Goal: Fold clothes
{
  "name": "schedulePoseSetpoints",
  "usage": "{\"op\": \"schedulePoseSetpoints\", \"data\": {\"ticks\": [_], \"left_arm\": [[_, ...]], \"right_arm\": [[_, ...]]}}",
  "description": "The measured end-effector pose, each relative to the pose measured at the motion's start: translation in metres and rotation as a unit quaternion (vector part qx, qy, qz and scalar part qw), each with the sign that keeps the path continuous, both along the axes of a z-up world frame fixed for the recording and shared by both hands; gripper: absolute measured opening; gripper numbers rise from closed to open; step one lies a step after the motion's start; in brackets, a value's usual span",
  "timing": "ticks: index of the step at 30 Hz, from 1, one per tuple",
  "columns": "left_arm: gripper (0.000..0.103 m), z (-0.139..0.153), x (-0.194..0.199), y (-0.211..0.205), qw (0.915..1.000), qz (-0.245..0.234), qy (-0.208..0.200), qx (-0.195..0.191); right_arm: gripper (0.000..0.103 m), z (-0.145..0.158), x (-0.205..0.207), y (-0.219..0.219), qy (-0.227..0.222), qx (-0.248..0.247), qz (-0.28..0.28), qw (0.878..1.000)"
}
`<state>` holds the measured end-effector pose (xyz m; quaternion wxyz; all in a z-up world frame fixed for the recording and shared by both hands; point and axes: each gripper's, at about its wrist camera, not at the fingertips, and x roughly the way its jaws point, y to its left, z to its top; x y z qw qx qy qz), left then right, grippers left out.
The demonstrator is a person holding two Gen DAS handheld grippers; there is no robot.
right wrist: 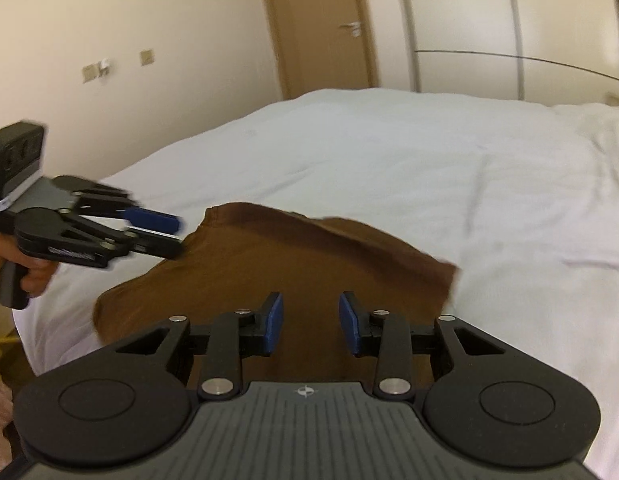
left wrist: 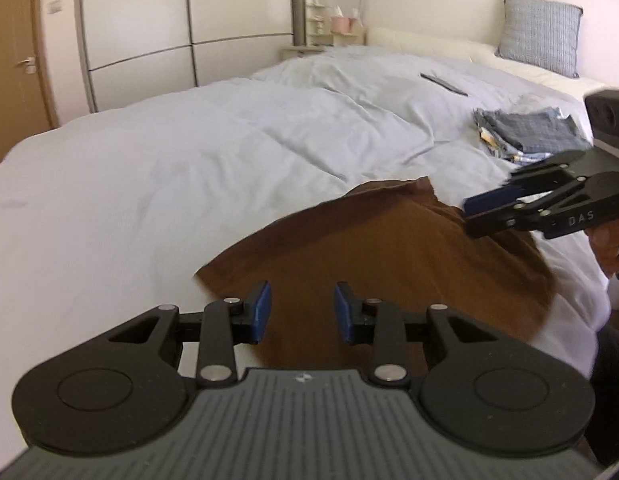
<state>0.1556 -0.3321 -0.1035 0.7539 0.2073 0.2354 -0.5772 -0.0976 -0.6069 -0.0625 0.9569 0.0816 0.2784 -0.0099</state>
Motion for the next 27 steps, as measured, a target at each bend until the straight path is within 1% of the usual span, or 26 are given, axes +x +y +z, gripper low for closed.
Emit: {"op": "schedulePoseSetpoints", "data": {"ticks": [3, 4, 5, 7, 8, 9, 11, 13, 16, 18, 20, 21, 22, 23, 25, 27], "left_arm": [[0.030, -0.015, 0.018, -0.032, 0.9999, 0.004, 0.008, 0.011], [0.030, -0.018, 0.027, -0.037, 0.9998, 0.014, 0.014, 0.007], [0.030, -0.021, 0.036, -0.042, 0.9995, 0.024, 0.019, 0.002], [0.037, -0.024, 0.054, -0.049, 0.9985, 0.041, 0.034, -0.010], [0.038, -0.024, 0.063, -0.051, 0.9978, 0.050, 0.040, -0.016], [0.037, -0.023, 0.069, -0.051, 0.9972, 0.062, 0.037, -0.019], [0.029, -0.019, 0.077, -0.049, 0.9960, 0.080, 0.031, -0.025], [0.029, -0.014, 0.080, -0.043, 0.9952, 0.091, 0.022, -0.030], [0.029, 0.000, 0.059, -0.026, 0.9959, 0.083, -0.001, -0.038], [0.029, 0.006, 0.035, -0.012, 0.9970, 0.064, -0.009, -0.042], [0.030, 0.006, 0.004, 0.002, 0.9984, 0.037, -0.008, -0.043], [0.030, 0.002, -0.013, 0.008, 0.9990, 0.023, -0.009, -0.038], [0.031, -0.005, -0.027, 0.012, 0.9995, 0.014, -0.014, -0.026], [0.032, -0.014, -0.039, 0.016, 0.9996, 0.012, -0.023, -0.009], [0.032, -0.033, -0.054, 0.026, 0.9988, 0.019, -0.041, 0.020], [0.033, -0.046, -0.056, 0.039, 0.9978, 0.037, -0.048, 0.028]], "right_arm": [[0.034, -0.008, 0.031, -0.012, 0.003, -0.006, -0.001, 1.000], [0.031, -0.010, 0.041, -0.016, 0.004, -0.008, -0.001, 1.000], [0.030, -0.013, 0.051, -0.020, 0.005, -0.010, -0.001, 1.000], [0.032, -0.018, 0.071, -0.029, 0.007, -0.014, -0.001, 1.000], [0.032, -0.020, 0.081, -0.033, 0.008, -0.016, -0.001, 1.000], [0.031, -0.023, 0.092, -0.037, 0.009, -0.018, -0.002, 1.000], [0.033, -0.022, 0.095, -0.045, 0.015, -0.027, -0.026, 0.999], [0.032, -0.016, 0.080, -0.051, 0.003, -0.016, -0.043, 0.999], [0.032, -0.002, 0.047, -0.035, -0.015, -0.018, -0.042, 0.999], [0.032, 0.004, 0.020, -0.012, -0.023, -0.014, -0.032, 0.999], [0.033, 0.002, -0.009, 0.012, -0.024, 0.003, -0.025, 0.999], [0.032, -0.002, -0.022, 0.024, -0.021, 0.008, -0.018, 1.000], [0.032, -0.008, -0.035, 0.035, -0.016, 0.012, -0.008, 1.000], [0.032, -0.016, -0.045, 0.044, -0.002, 0.009, -0.005, 1.000], [0.032, -0.036, -0.065, 0.055, 0.034, 0.000, -0.009, 0.999], [0.030, -0.051, -0.083, 0.052, 0.052, 0.003, -0.027, 0.998]]}}
